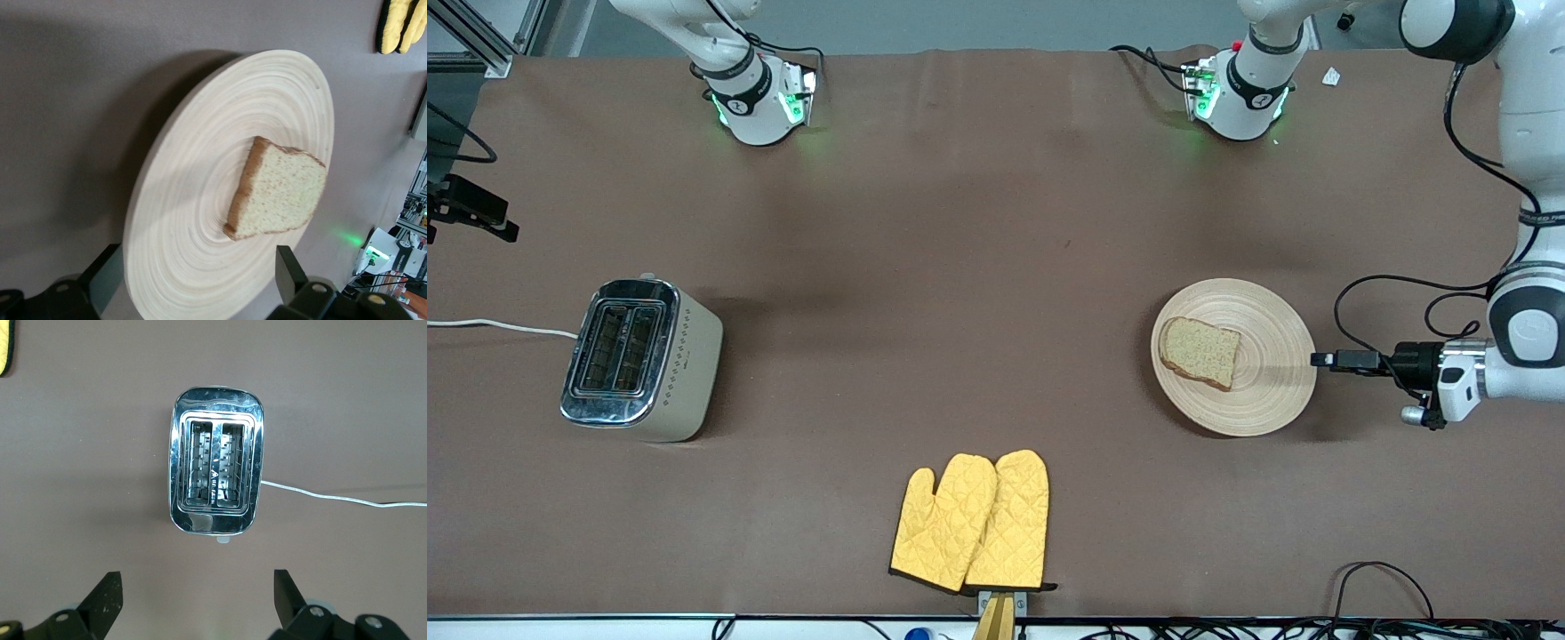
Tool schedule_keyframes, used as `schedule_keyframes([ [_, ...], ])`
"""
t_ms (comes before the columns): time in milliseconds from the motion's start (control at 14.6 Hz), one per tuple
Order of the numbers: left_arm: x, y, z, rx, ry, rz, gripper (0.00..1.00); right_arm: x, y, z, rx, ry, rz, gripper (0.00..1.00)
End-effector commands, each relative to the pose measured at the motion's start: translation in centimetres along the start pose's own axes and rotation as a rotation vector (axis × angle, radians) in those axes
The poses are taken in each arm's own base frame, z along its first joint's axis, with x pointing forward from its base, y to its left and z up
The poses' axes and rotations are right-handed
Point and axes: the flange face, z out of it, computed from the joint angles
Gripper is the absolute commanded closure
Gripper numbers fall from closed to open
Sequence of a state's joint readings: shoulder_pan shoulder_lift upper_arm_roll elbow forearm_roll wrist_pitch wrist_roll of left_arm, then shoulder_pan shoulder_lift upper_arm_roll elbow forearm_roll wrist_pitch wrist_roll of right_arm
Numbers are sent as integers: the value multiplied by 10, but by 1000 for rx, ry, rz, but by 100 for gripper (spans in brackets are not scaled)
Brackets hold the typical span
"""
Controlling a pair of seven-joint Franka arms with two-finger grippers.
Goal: Move plate and put bread in toaster
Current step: 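Grip the wooden plate rim with the left gripper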
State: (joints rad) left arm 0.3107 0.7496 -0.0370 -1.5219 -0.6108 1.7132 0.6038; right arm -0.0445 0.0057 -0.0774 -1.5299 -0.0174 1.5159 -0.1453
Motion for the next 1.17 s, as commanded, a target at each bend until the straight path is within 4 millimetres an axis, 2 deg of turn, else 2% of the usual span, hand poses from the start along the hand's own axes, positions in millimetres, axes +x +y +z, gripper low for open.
schedule_keyframes([
  [0,6,-10,3,-5,19,48,0,-2,-2,-1,-5,-3,-8,0],
  [137,8,-19,15,-8,13,68,0,-1,-1,-2,-5,0,-10,0],
  [344,11,-20,32,-28,-2,97,0,-2,1,-2,-5,-4,-7,0],
  [481,12,-24,42,-34,-15,135,5,-2,0,-3,-3,-2,-8,0],
  [550,12,-26,46,-36,-20,181,10,-2,-1,-2,-3,-4,-10,0],
  [687,11,-27,46,-37,-20,244,26,-2,1,-2,-3,-2,-8,0],
  [756,11,-29,48,-39,-21,250,38,-2,2,-2,-3,-2,-16,0],
  [962,9,-33,46,-41,-18,256,85,-3,4,-2,-3,-3,-28,0],
  [1031,9,-34,46,-41,-20,285,95,-3,3,-2,-3,-3,-30,0],
  [1099,10,-31,48,-44,-19,368,99,-3,4,-2,-3,-3,-28,0],
])
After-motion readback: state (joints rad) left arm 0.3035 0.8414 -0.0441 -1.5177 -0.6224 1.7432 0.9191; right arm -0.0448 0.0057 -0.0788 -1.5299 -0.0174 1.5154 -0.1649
